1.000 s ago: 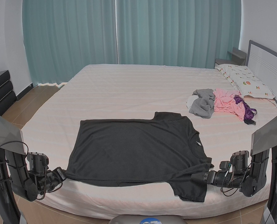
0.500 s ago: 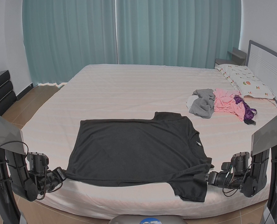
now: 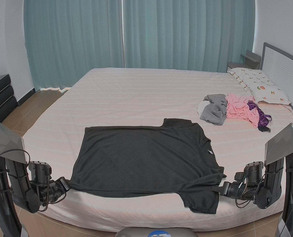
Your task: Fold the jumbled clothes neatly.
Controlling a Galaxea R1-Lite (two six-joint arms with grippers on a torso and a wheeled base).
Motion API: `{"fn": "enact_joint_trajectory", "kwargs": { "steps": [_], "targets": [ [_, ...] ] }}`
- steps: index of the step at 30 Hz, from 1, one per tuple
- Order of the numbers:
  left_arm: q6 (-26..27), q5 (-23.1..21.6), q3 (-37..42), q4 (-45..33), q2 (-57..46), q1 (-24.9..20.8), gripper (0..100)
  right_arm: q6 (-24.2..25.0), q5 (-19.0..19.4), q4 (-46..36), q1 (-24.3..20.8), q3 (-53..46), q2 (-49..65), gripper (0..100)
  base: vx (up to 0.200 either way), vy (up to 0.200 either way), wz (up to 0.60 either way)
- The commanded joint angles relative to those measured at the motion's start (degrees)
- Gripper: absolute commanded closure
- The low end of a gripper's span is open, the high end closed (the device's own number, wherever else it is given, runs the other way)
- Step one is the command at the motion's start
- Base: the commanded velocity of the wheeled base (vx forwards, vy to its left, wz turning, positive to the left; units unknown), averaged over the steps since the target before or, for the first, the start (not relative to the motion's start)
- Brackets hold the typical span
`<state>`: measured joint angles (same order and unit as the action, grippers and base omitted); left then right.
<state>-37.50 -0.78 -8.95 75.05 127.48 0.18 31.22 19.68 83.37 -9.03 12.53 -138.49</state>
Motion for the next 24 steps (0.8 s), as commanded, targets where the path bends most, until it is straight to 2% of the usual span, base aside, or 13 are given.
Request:
{"fn": "enact_joint_trajectory", "kwargs": {
  "steps": [1,8,11,13,18,24],
  "targets": [
    [0.0,0.0,0.0,0.0,-0.1,0.0,100,-0.2,-1.0,0.3,0.9,-0.8,0.5,100,0.000,0.000,0.00],
    [0.1,0.1,0.5,0.0,-0.2,-0.3,100,-0.6,-0.2,0.2,3.3,-3.7,3.7,100,0.000,0.000,0.00],
    [0.5,0.2,0.9,0.1,-0.6,-0.3,100,-0.8,1.8,0.3,4.4,-5.6,5.4,100,0.000,0.000,0.00],
    [0.5,0.2,1.0,0.0,-1.5,-0.2,100,-0.9,5.0,0.3,5.0,-8.4,7.7,100,0.000,0.000,0.00],
    [0.8,0.3,1.5,-0.4,-3.2,0.3,100,-1.3,6.6,0.3,6.0,-11.4,10.3,100,0.000,0.000,0.00],
    [4.1,0.2,3.3,-0.4,-4.0,0.6,100,-2.3,7.7,-0.6,7.2,-12.5,13.0,100,0.000,0.000,0.00]
  ]
}}
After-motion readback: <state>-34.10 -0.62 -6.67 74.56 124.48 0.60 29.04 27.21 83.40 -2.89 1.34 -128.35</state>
